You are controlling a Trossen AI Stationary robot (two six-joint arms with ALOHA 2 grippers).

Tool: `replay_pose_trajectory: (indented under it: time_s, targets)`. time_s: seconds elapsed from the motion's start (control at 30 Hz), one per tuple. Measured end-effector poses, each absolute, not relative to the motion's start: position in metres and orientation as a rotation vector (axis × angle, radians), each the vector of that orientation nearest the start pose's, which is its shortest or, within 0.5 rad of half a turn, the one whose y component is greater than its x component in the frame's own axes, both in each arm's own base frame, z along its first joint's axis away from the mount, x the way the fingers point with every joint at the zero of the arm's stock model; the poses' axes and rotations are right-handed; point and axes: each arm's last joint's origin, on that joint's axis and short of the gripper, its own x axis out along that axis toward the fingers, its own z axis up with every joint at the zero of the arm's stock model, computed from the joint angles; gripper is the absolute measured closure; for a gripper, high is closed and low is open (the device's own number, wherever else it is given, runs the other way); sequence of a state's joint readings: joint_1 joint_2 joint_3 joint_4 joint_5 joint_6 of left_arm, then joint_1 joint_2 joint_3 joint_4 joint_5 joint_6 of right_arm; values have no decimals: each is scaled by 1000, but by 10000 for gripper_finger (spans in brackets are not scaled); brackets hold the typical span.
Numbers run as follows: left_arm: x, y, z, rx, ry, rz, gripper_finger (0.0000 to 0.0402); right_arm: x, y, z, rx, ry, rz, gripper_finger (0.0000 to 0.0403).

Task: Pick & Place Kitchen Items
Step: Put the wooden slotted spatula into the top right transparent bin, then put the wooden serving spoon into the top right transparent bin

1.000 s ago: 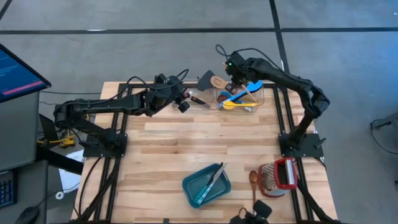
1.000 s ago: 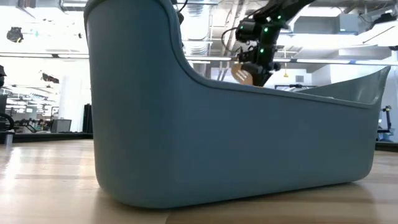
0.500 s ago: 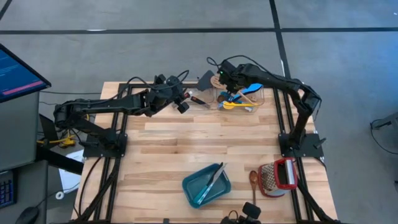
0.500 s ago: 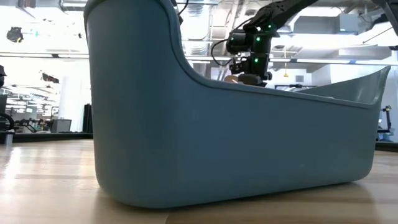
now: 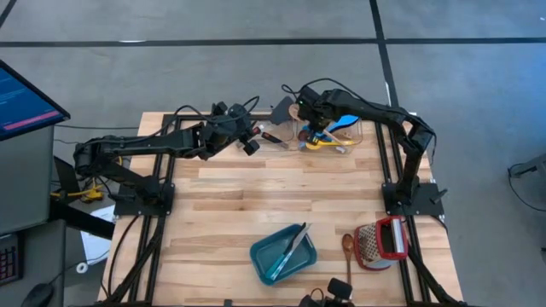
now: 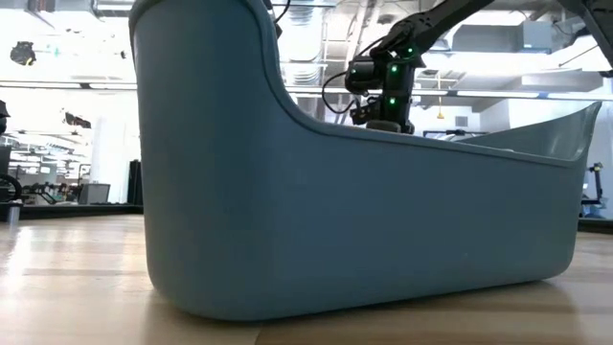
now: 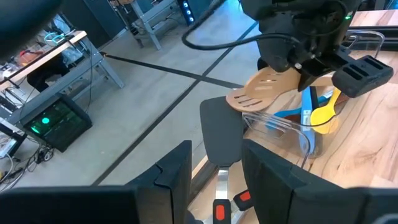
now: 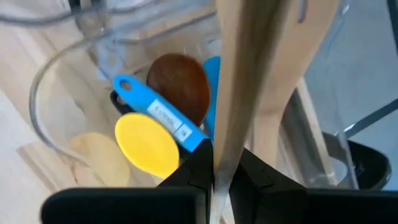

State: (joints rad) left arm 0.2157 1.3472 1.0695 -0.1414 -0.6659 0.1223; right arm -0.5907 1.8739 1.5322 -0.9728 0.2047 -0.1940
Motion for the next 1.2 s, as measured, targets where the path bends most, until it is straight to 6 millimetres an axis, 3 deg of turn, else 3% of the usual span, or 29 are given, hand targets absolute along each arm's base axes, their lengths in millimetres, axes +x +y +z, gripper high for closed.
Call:
replay_pose_trajectory:
  time_s: [0.5, 0.67, 0.87, 1.07, 1.2]
  targets:
    - [286, 81, 315, 185, 464, 848, 274, 309, -214, 272, 78, 1336, -552, 303]
    - [285, 81, 314, 186, 468, 847, 274, 304, -211, 304, 93, 1359, -553, 312]
    - [283, 80, 310, 198, 523, 841, 274, 291, -198, 348, 113, 1398, -514, 383]
    - [281, 80, 305, 163, 563, 847, 274, 265, -174, 395, 186, 1150, -341, 390]
    - [281, 79, 304, 132, 553, 841, 274, 237, -154, 430, 175, 988, -340, 401]
